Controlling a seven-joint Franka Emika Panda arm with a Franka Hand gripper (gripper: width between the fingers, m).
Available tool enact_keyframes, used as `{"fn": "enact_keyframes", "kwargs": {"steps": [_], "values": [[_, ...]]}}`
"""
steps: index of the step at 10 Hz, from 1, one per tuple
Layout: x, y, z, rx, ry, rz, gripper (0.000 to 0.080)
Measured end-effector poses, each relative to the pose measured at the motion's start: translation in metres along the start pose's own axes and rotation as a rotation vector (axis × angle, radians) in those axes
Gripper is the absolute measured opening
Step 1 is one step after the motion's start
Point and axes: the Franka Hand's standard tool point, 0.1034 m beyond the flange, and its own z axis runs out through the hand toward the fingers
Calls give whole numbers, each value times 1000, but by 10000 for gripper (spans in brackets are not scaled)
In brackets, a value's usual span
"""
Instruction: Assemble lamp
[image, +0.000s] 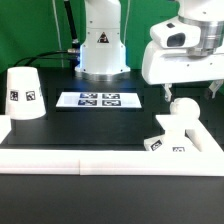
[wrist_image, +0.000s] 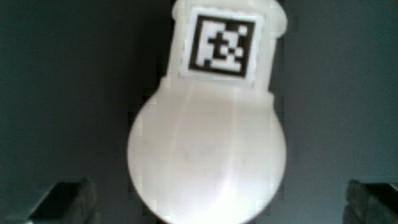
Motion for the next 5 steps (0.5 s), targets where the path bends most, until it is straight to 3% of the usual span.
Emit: {"fn": "enact_keyframes", "kwargs": {"steps": [5], "values": [[-1, 1, 11, -12, -309, 6, 699]]}}
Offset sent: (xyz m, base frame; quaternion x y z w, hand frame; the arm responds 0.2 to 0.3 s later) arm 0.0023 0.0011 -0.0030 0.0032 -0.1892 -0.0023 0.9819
